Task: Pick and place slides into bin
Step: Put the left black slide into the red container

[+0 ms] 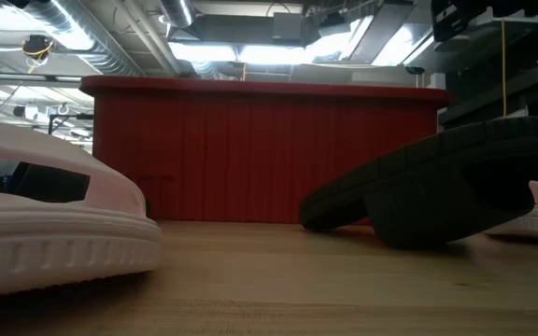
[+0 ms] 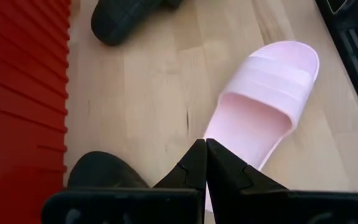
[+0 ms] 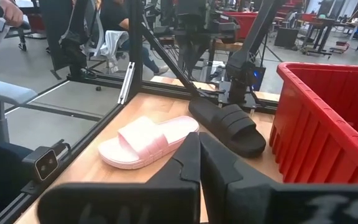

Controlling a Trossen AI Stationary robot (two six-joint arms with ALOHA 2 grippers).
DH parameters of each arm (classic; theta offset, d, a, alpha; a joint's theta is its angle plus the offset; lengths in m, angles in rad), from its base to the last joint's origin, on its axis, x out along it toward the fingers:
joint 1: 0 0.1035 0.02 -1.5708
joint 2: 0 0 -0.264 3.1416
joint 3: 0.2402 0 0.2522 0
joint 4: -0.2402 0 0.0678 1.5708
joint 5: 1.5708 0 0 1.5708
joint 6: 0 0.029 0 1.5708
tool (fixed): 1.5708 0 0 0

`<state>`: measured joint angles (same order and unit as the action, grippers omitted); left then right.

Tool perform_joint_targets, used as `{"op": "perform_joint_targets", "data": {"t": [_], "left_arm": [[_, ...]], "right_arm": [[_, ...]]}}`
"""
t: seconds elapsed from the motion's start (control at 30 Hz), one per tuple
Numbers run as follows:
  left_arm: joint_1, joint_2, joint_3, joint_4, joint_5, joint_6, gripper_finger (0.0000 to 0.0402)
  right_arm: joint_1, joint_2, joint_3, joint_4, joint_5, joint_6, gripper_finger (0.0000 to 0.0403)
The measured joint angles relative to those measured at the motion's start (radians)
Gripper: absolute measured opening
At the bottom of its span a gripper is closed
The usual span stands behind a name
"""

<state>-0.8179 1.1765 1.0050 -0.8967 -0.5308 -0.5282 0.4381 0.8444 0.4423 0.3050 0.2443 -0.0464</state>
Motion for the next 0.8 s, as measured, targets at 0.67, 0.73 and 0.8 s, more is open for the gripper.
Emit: {"op": "perform_joint_targets", "data": {"t": [0.67,0.73,0.8], "left_arm": [[0.009,0.001,0.0,0.002,-0.115,0.088,0.0002],[0.009,0.001,0.0,0.002,-0.149,0.087,0.0005],[0.009,0.001,0.0,0.002,-0.172,0.082,0.0012]], "right_arm": [[-0.001,0.0,0.0,-0.001,0.0,0.016,0.0004],[-0.001,0.0,0.0,-0.002,0.0,0.016,0.0004],[-0.001,0.0,0.0,-0.002,0.0,0.016,0.0004]]}}
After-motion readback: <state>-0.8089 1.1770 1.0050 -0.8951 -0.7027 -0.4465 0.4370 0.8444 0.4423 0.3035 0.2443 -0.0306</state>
